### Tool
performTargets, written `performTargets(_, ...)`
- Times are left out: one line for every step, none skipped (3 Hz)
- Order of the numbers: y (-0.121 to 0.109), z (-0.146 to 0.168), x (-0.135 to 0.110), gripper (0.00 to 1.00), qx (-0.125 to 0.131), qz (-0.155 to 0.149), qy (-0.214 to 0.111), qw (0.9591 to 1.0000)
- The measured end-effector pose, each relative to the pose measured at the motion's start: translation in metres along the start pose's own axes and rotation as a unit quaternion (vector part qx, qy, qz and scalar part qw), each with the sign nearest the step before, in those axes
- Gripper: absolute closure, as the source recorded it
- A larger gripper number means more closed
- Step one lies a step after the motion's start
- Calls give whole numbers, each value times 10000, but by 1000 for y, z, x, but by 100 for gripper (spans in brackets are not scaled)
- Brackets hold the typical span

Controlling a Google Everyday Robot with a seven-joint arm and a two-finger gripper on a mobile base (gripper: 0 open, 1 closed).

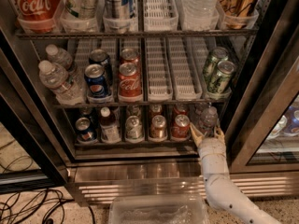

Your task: Pick water bottle from bottom shelf of fridge

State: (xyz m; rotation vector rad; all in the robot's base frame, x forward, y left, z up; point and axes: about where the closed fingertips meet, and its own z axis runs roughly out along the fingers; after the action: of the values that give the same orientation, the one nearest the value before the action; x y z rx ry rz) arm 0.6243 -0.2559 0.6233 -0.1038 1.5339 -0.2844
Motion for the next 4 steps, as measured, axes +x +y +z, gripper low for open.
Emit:
performTargets(4,6,1,20,-44,-33,16,10000)
performTargets(4,6,1,39,-44,-33,16,10000)
performTargets(4,6,1,62,-44,-33,16,10000)
performTargets(4,6,1,86,-44,-33,16,10000)
